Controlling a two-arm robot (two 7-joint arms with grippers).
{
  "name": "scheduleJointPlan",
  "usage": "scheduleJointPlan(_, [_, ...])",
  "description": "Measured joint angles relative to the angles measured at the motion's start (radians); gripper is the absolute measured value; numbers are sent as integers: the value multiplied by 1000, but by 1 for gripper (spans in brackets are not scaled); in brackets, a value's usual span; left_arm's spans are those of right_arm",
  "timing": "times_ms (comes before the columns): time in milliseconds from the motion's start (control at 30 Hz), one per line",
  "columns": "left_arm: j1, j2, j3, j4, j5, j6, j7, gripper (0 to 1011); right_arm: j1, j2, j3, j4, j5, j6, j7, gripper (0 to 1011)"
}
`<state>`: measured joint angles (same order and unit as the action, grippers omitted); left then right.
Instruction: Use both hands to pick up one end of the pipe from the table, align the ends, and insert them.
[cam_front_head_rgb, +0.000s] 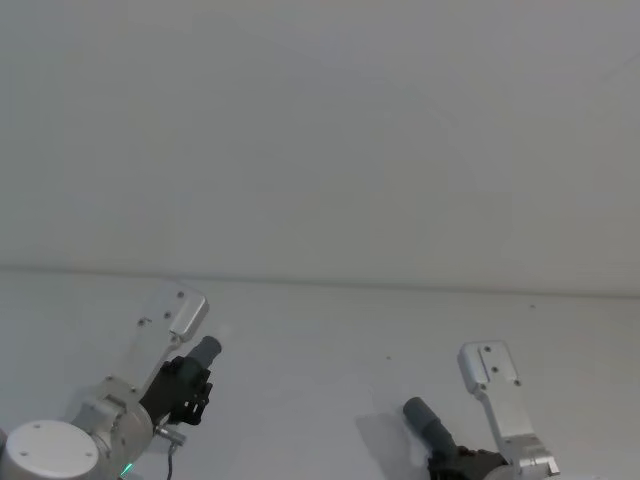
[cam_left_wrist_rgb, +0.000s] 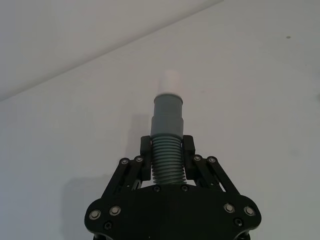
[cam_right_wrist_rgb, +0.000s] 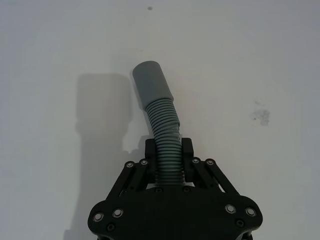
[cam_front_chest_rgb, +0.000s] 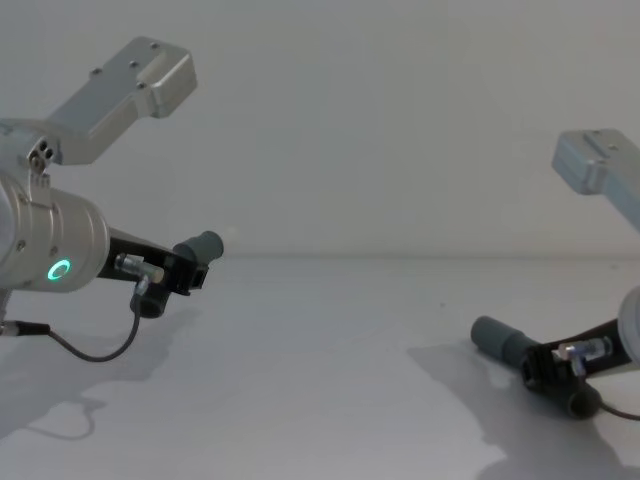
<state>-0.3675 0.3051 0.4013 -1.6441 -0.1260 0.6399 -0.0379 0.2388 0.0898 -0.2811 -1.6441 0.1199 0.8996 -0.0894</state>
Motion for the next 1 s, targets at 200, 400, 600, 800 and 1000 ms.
scheduleJointPlan(200, [0, 0, 0, 0, 0, 0, 0, 329, 0, -1, 1, 0, 0, 2, 0, 251])
scheduleJointPlan(400, [0, 0, 0, 0, 0, 0, 0, 329, 0, -2, 2, 0, 0, 4, 0, 252])
scheduleJointPlan(600, [0, 0, 0, 0, 0, 0, 0, 329, 0, -2, 3, 0, 1, 4, 0, 251])
scheduleJointPlan(800, [0, 0, 0, 0, 0, 0, 0, 329, 0, 10, 5, -5, 10, -8, 28, 251])
scheduleJointPlan(1000, [0, 0, 0, 0, 0, 0, 0, 329, -2, 34, 6, -19, 23, -54, 75, 251])
